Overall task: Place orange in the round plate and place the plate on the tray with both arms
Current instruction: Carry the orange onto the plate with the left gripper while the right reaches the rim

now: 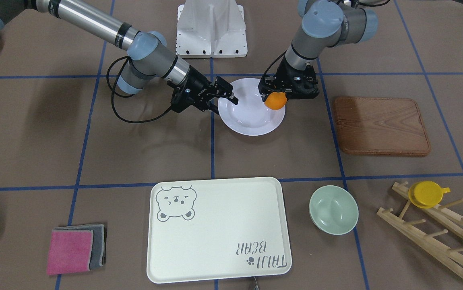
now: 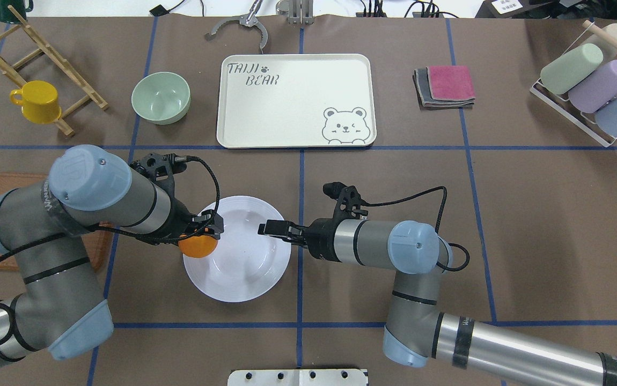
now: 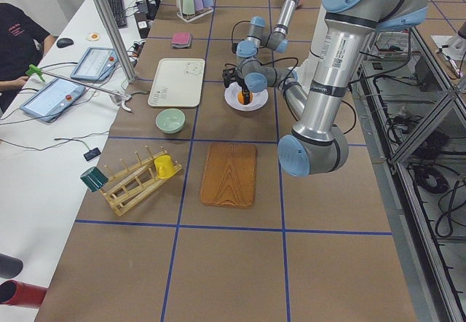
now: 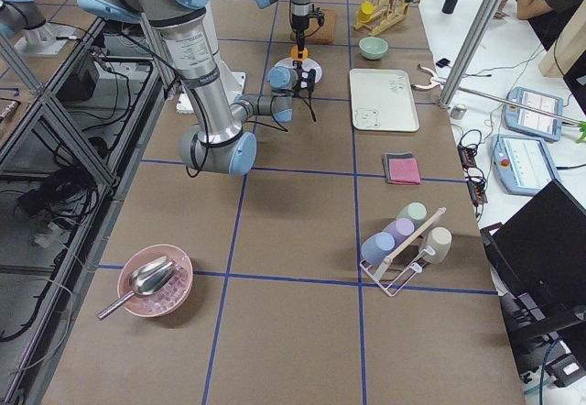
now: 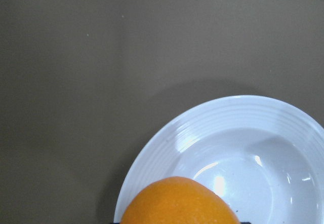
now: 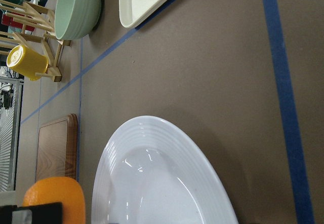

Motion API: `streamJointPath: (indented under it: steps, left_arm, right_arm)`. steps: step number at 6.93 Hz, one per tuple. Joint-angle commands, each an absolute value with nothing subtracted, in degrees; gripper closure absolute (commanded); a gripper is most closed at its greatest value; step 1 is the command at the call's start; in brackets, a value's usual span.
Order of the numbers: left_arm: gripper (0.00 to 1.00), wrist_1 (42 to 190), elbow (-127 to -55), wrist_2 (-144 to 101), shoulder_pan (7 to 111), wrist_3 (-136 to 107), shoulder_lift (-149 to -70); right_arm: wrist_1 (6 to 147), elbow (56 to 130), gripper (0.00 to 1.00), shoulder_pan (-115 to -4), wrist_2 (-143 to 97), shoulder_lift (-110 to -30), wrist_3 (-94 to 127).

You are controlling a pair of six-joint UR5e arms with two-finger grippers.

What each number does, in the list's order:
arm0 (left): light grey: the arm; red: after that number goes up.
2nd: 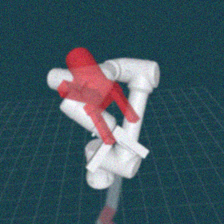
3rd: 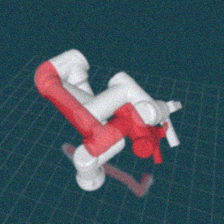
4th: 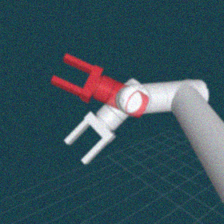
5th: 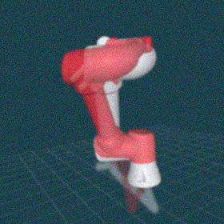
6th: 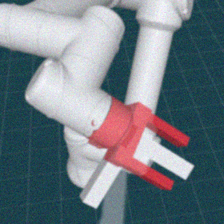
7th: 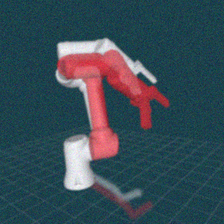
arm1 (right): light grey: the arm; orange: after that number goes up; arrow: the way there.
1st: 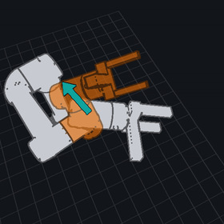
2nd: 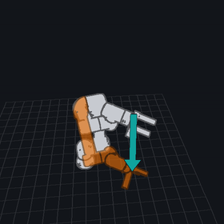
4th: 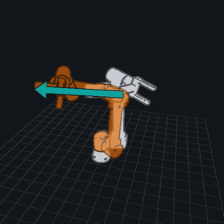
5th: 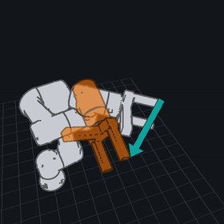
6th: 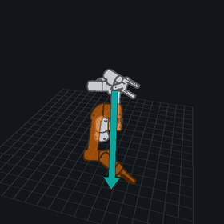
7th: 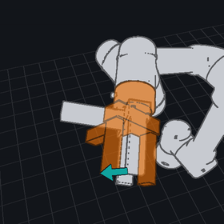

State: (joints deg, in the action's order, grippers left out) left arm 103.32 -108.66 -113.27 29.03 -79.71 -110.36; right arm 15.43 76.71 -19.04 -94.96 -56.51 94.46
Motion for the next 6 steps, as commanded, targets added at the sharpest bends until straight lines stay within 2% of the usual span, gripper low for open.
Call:
streamJointPath:
  steps: [1, 3, 4, 6]
  left_arm:
    - [0.25, 103.27, -107.5, -112.25, 25.94, -81.82, -112.23]
    - [0.23, 103.27, -107.67, -111.53, 26.02, -81.39, -112.24]
    - [0.21, 103.27, -107.84, -111.53, 26.1, -81.3, -112.24]
    - [0.19, 103.36, -108.45, -111.53, 26.45, -81.12, -112.15]
  right_arm:
    - [15.12, 76.64, 0.35, -18.55, -95.1, -56.34, 94.31]
    - [14.94, 76.9, 0.82, -18.02, -95.1, -56.42, 94.48]
    - [14.85, 77.08, 0.99, -18.02, -95.18, -56.43, 94.66]
    - [13.81, 77.25, 1.0, -18.02, -95.45, -56.86, 94.75]
